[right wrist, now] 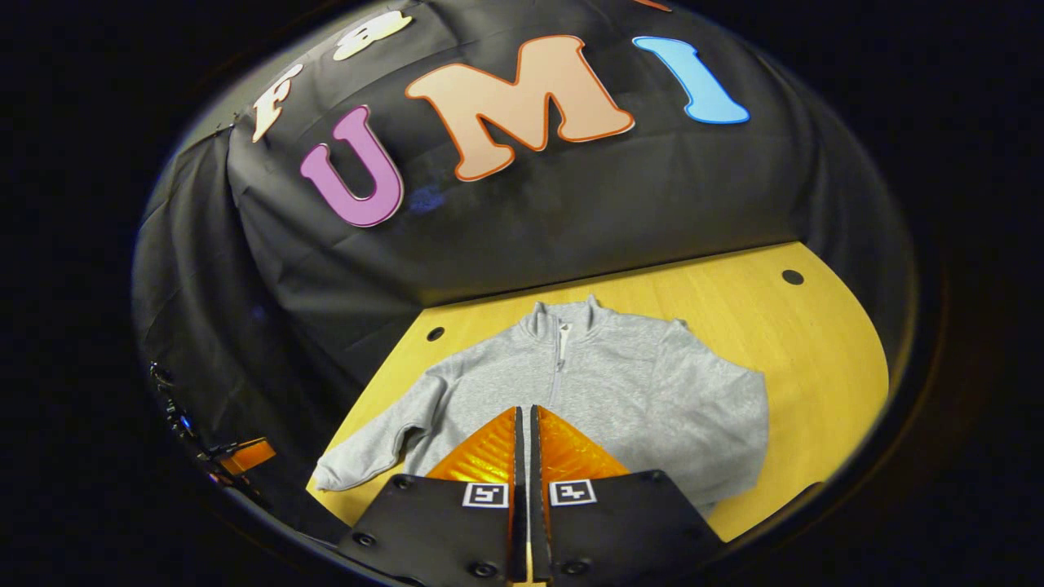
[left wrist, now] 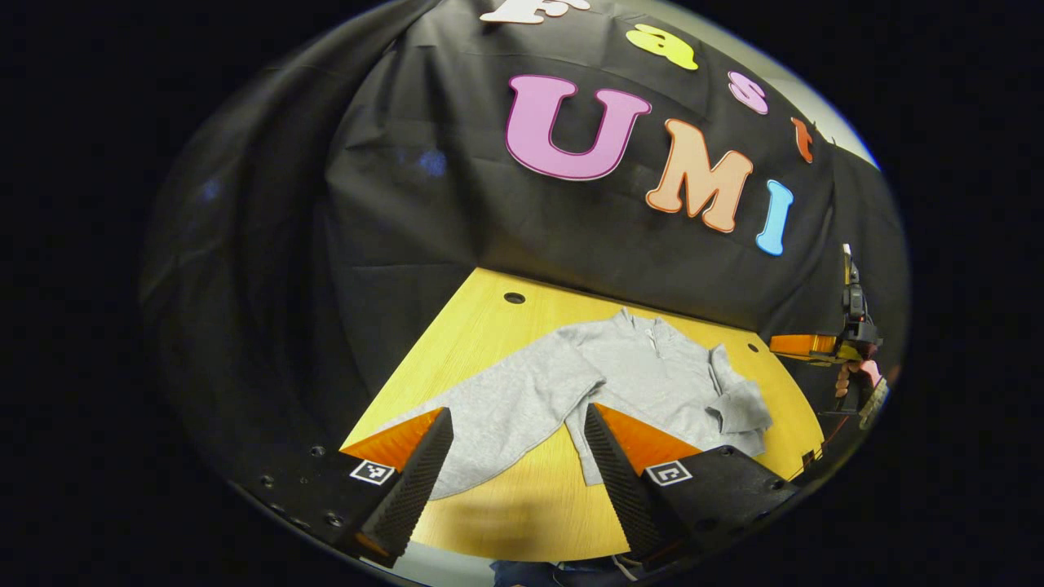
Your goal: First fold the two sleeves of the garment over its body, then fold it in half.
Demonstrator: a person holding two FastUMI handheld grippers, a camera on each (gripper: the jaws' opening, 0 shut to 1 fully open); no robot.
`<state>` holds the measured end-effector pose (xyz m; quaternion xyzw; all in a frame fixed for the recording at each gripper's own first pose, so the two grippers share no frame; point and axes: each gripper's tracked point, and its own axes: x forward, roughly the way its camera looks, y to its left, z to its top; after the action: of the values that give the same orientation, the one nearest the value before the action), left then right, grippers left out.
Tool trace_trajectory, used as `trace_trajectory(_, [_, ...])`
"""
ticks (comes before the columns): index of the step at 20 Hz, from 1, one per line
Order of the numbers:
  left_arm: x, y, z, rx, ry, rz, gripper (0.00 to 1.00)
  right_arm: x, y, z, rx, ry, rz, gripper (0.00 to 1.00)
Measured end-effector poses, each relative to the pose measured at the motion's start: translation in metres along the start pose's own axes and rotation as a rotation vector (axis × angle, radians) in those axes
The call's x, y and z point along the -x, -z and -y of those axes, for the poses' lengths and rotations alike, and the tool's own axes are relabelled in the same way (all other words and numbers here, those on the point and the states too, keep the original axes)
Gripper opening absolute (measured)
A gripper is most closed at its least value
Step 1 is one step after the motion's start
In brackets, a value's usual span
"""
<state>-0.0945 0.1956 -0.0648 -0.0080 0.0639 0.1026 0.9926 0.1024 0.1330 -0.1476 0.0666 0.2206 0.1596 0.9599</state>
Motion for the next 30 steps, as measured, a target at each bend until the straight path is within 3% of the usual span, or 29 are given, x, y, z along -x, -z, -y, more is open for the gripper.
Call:
trace_trajectory(4, [-0.011,0.02,-0.012,0.018,-0.039,-0.033,0.95,0.002,0.013,-0.022,-0.001,-0.068,-0.002,0.05])
trace_trajectory(5, [-0.013,0.024,-0.018,0.024,-0.056,-0.044,0.95,0.007,0.017,-0.026,0.002,-0.087,-0.011,0.27])
trace_trajectory(6, [-0.017,0.032,-0.025,0.028,-0.073,-0.056,0.95,0.012,0.024,-0.03,0.013,-0.094,-0.023,0.23])
trace_trajectory(7, [-0.02,0.039,-0.033,0.029,-0.095,-0.07,0.95,0.012,0.027,-0.032,0.027,-0.096,-0.027,0.43])
trace_trajectory(8, [-0.022,0.046,-0.04,0.026,-0.114,-0.08,0.95,0.014,0.031,-0.032,0.042,-0.091,-0.03,0.51])
trace_trajectory(10, [-0.027,0.061,-0.055,0.01,-0.157,-0.12,0.95,0.017,0.04,-0.031,0.069,-0.073,-0.036,1.0])
trace_trajectory(13, [-0.035,0.086,-0.078,-0.044,-0.219,-0.19,0.95,0.018,0.046,-0.033,0.057,-0.054,-0.019,0.98])
trace_trajectory(17, [-0.047,0.114,-0.093,-0.036,-0.238,-0.259,0.96,0.025,0.043,-0.03,-0.002,-0.019,0.022,0.98])
trace_trajectory(22, [-0.056,0.131,-0.106,-0.025,-0.258,-0.298,0.95,0.047,0.036,-0.004,-0.054,0.076,0.083,0.98])
trace_trajectory(23, [-0.057,0.133,-0.108,-0.022,-0.26,-0.304,0.96,0.052,0.037,0.003,-0.064,0.099,0.087,0.94])
trace_trajectory(24, [-0.057,0.136,-0.111,-0.024,-0.269,-0.312,0.95,0.058,0.035,0.009,-0.072,0.118,0.096,0.98])
trace_trajectory(28, [-0.061,0.141,-0.117,-0.03,-0.297,-0.313,0.94,0.086,0.026,0.027,-0.081,0.198,0.146,0.98])
trace_trajectory(29, [-0.06,0.143,-0.117,-0.024,-0.302,-0.318,0.93,0.093,0.026,0.032,-0.077,0.217,0.155,0.94])
trace_trajectory(30, [-0.062,0.14,-0.117,-0.023,-0.304,-0.302,0.94,0.1,0.026,0.036,-0.073,0.236,0.162,0.98])
